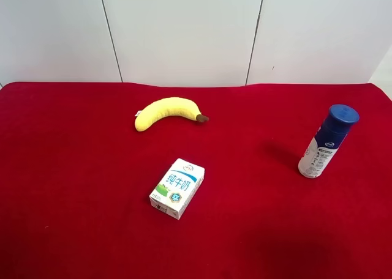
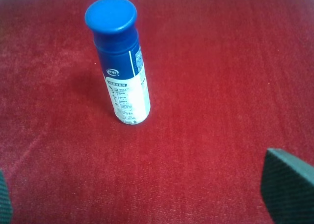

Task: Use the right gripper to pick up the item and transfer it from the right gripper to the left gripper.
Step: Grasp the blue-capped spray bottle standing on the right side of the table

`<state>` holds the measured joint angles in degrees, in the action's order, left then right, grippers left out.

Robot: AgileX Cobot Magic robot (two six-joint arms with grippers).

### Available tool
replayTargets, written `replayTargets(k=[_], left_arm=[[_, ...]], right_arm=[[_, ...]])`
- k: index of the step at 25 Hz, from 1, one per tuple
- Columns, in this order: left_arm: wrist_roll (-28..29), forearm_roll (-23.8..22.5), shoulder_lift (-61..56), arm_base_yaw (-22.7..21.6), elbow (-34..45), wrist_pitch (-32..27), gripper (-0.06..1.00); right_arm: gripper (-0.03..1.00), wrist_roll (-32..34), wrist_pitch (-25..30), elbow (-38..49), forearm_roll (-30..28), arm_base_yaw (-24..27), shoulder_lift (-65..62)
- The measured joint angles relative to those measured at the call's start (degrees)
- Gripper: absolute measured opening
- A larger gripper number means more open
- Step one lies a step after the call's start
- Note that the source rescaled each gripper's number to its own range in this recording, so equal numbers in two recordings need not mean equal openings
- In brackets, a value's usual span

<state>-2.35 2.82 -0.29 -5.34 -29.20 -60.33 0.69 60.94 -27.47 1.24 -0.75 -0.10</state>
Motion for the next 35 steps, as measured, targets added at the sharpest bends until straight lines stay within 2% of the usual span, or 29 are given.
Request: replayTargets(k=[27, 31, 35], left_arm=[[0.00, 0.00, 0.00, 0.00, 0.00, 0.00, 1.00], [0.00, 0.00, 0.00, 0.00, 0.00, 0.00, 1.00], [0.00, 0.00, 0.00, 0.00, 0.00, 0.00, 1.00]], right_arm=[[1.00, 0.00, 0.00, -0.63, 0.05, 0.00, 0.10], [1.00, 0.00, 0.07, -5.03, -0.19, 0.00, 6.28], [1.00, 0.00, 0.01, -11.73, -1.24, 0.00, 18.75]])
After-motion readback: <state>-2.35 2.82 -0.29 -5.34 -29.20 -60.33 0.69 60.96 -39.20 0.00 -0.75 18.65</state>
